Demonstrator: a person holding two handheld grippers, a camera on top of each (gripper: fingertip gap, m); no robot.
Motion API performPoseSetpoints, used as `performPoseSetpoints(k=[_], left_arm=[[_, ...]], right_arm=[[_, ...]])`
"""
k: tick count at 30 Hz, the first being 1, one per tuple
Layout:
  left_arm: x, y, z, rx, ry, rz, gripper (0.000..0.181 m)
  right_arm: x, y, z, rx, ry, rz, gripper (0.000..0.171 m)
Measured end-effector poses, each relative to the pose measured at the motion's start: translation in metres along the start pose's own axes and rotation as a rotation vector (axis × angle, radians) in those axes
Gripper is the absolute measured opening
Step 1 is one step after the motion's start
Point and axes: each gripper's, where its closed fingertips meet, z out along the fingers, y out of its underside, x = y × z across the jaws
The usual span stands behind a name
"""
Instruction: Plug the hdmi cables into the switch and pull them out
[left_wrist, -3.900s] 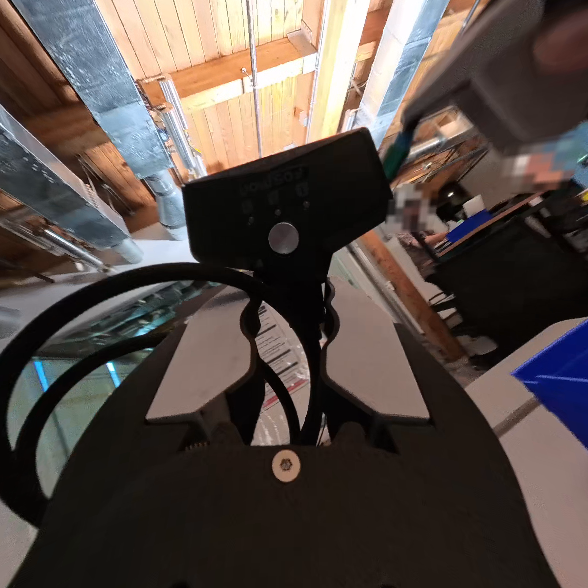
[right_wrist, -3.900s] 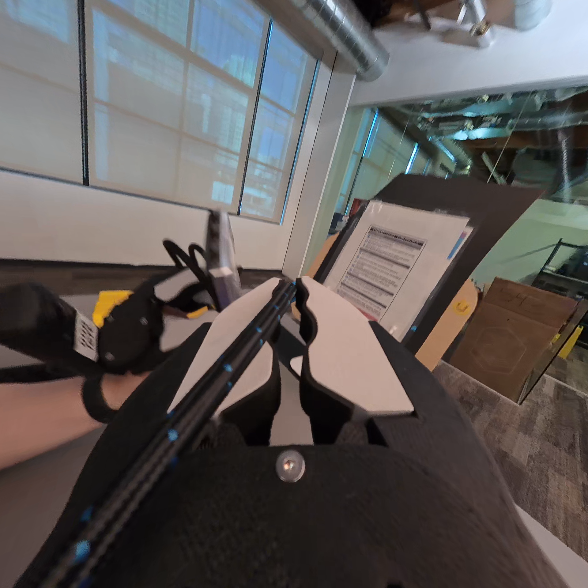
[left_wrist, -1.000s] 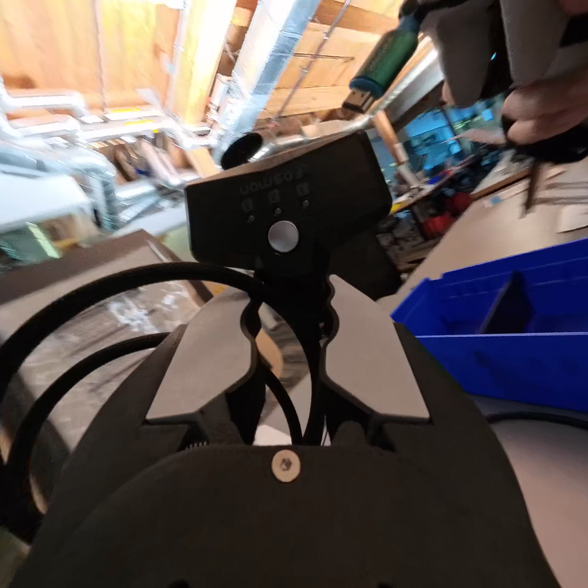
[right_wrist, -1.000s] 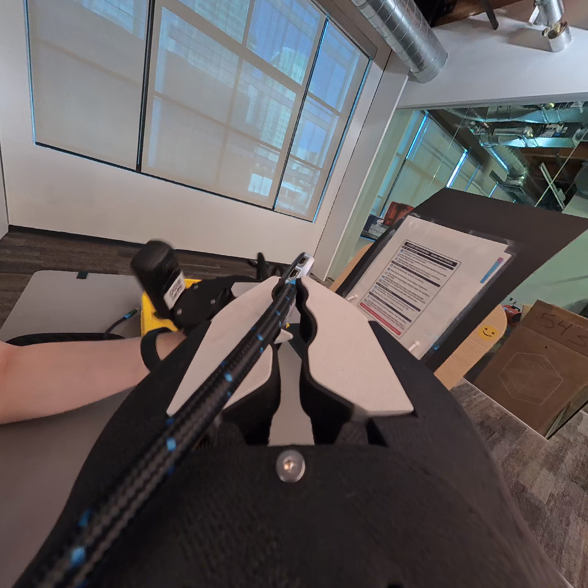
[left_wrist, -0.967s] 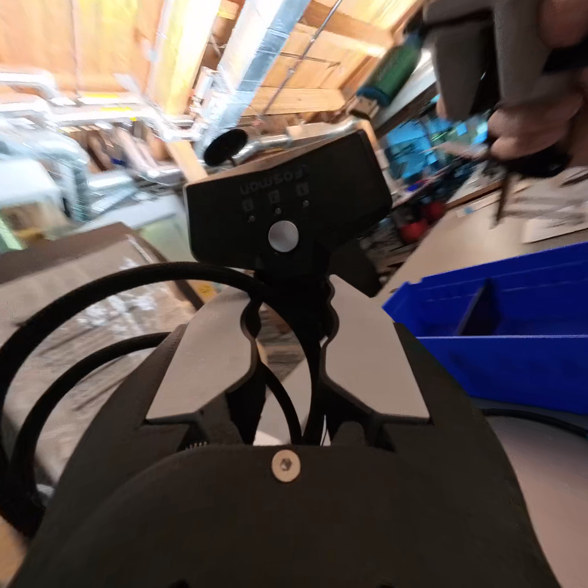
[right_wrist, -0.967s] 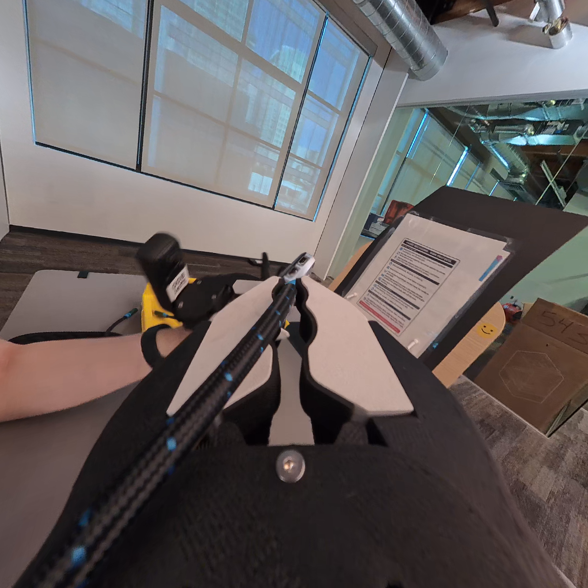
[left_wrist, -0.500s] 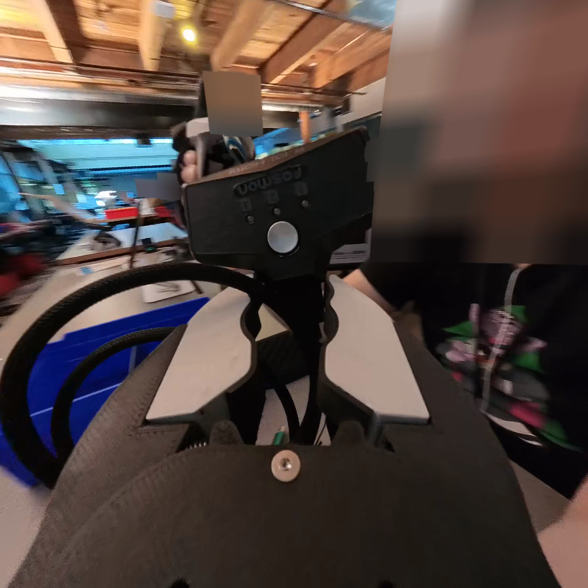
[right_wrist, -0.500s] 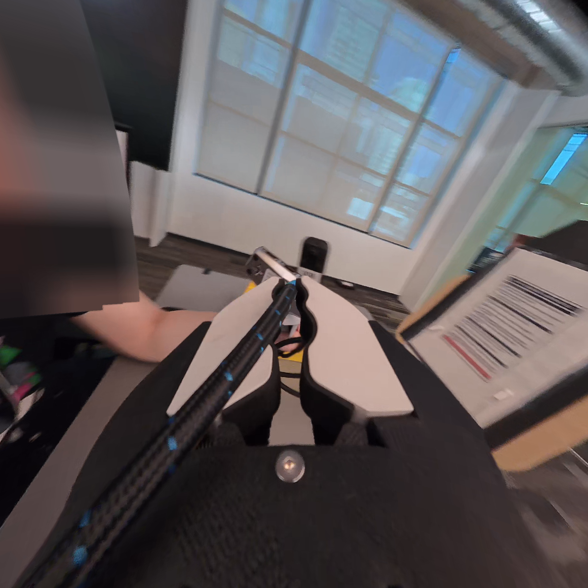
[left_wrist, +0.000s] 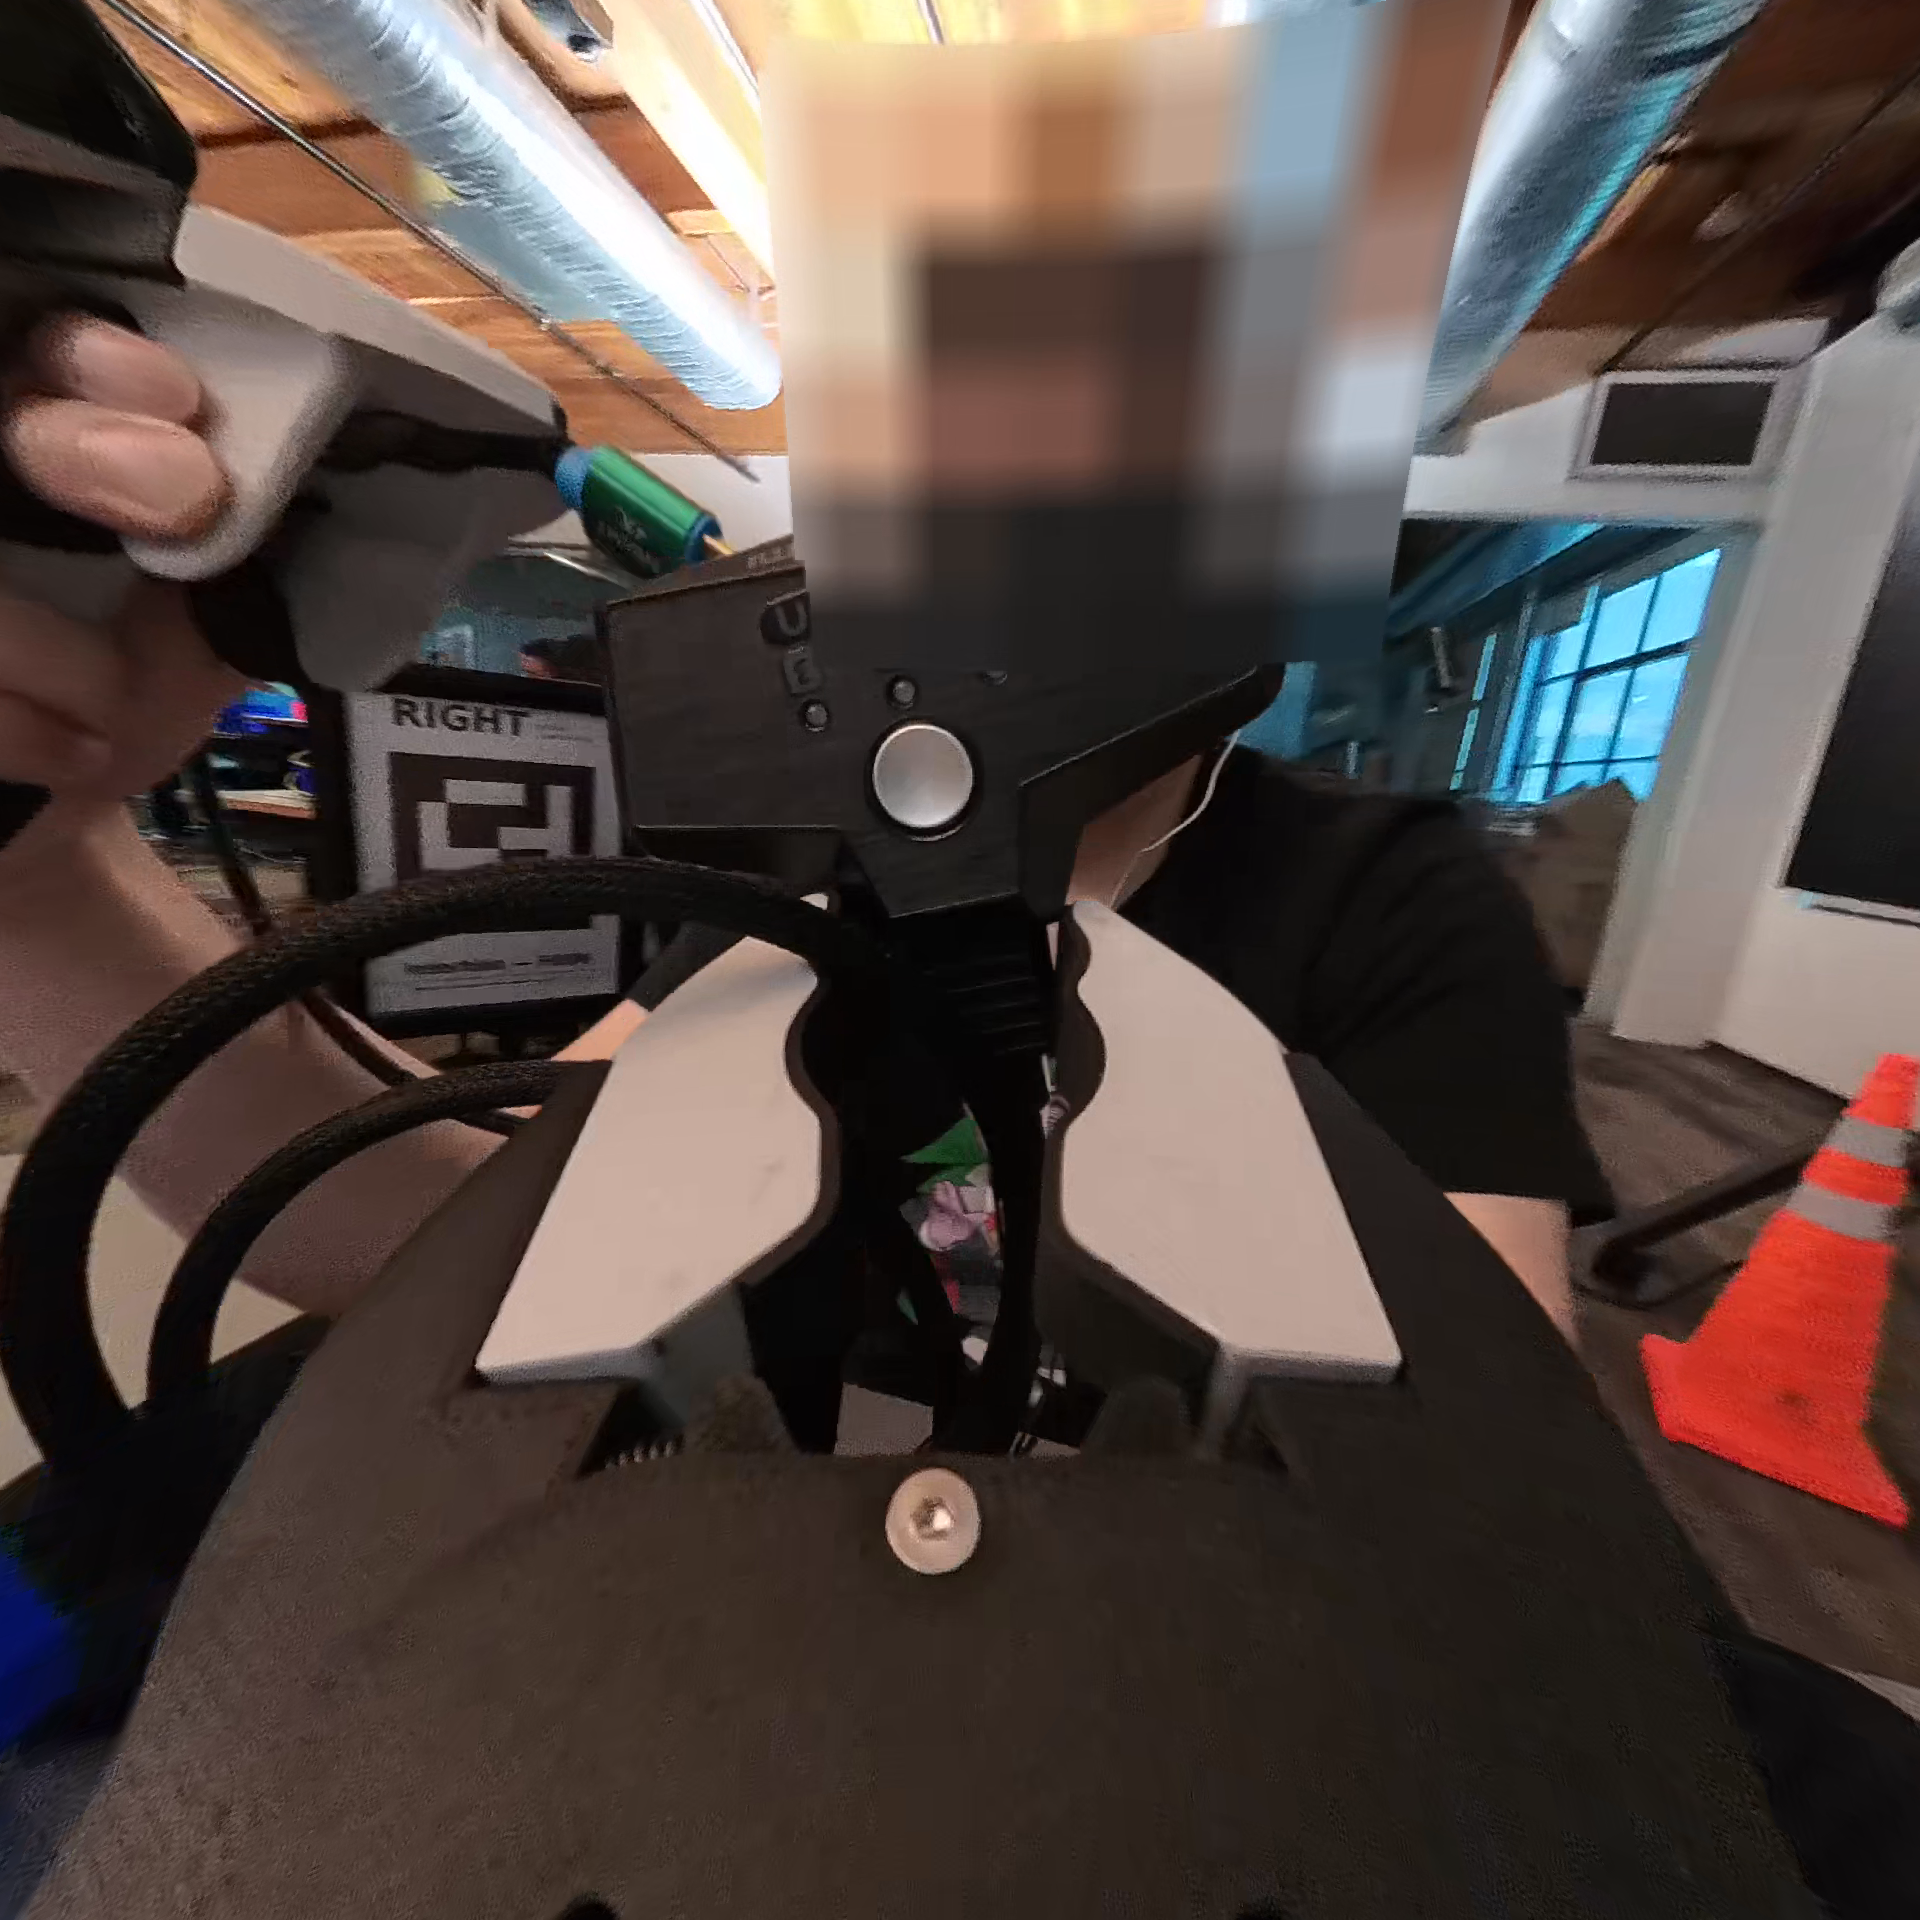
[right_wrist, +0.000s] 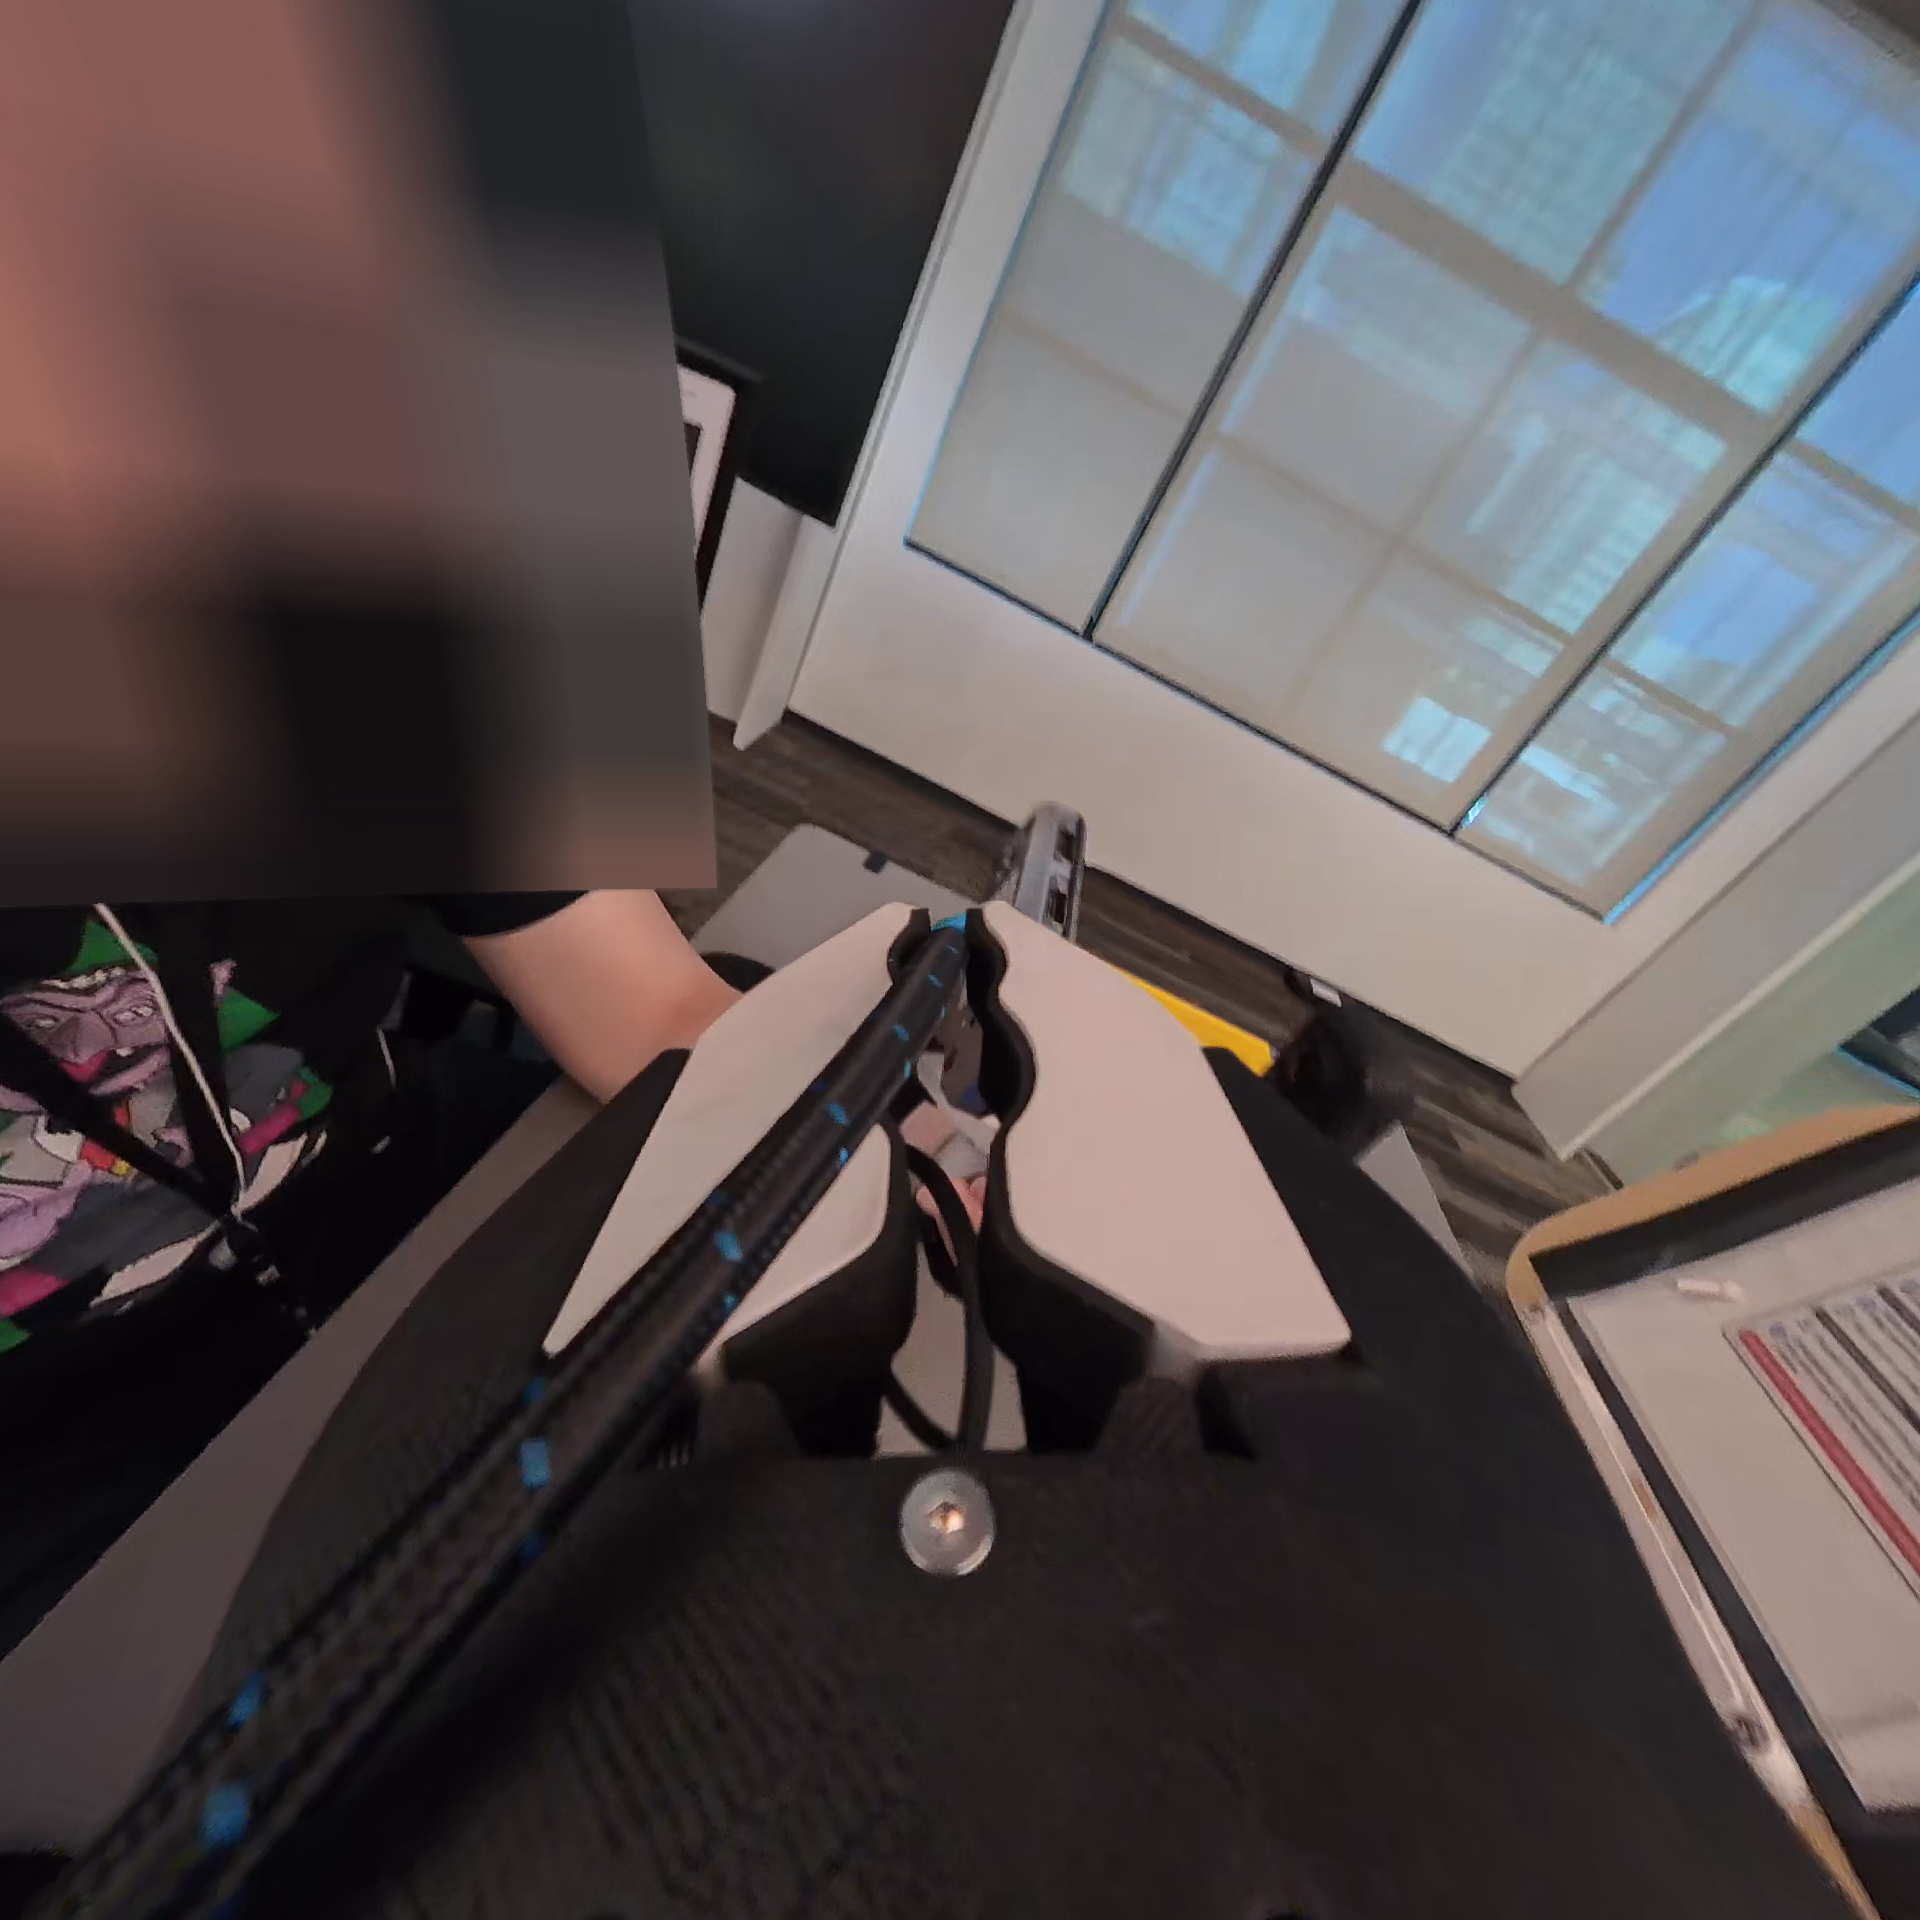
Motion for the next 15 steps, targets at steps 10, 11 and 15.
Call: performPoseSetpoints(k=[10,11,15], left_arm=[[0.015,0.013,0.016,-0.026,0.279,-0.203,0.036],[0.015,0.012,0.017,-0.015,0.301,-0.208,0.036],[0.019,0.01,0.017,0.007,0.362,-0.24,0.036]], right_arm=[[-0.017,-0.01,0.004,0.027,-0.034,-0.132,0.008],[-0.018,-0.011,0.005,0.032,-0.034,-0.146,0.008],[-0.022,-0.013,0.007,0.031,-0.015,-0.183,0.008]])
